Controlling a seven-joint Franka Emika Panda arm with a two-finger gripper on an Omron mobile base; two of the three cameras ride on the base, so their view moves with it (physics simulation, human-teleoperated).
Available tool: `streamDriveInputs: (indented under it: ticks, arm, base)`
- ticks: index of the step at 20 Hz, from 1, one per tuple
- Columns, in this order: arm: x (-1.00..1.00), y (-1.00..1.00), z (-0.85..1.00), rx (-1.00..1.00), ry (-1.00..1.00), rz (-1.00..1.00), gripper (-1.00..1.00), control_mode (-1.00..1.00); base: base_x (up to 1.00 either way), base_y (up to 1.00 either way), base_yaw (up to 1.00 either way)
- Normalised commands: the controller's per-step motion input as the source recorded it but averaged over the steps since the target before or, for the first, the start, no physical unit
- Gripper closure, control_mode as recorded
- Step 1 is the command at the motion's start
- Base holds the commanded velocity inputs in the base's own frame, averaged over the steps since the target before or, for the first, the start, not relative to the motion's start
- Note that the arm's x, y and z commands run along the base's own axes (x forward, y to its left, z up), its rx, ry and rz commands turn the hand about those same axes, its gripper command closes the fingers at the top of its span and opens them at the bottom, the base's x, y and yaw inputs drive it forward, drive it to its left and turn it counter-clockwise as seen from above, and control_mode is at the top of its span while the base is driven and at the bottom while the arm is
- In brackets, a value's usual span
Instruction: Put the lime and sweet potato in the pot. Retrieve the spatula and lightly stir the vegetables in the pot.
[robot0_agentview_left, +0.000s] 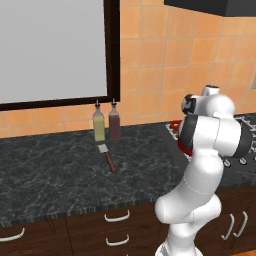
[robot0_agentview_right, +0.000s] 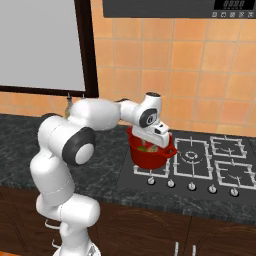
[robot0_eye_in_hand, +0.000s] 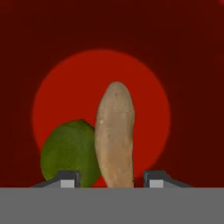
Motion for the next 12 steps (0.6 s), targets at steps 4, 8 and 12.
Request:
streamDriveInputs:
  ticks: [4, 8, 12]
  arm:
    - [0.0, -0.1, 0.54, 0.02, 0.06, 0.0, -1.0, -1.0]
    - [-0.19, 0.34, 0.97, 0.0, -0.09, 0.02, -1.0, -1.0]
    - [-0.39, 0.86, 0.74, -0.07, -0.04, 0.2, -1.0, -1.0]
  base:
    - [0.0, 0.0, 0.0]
    - [0.0, 0.0, 0.0]
    - [0.0, 0.0, 0.0]
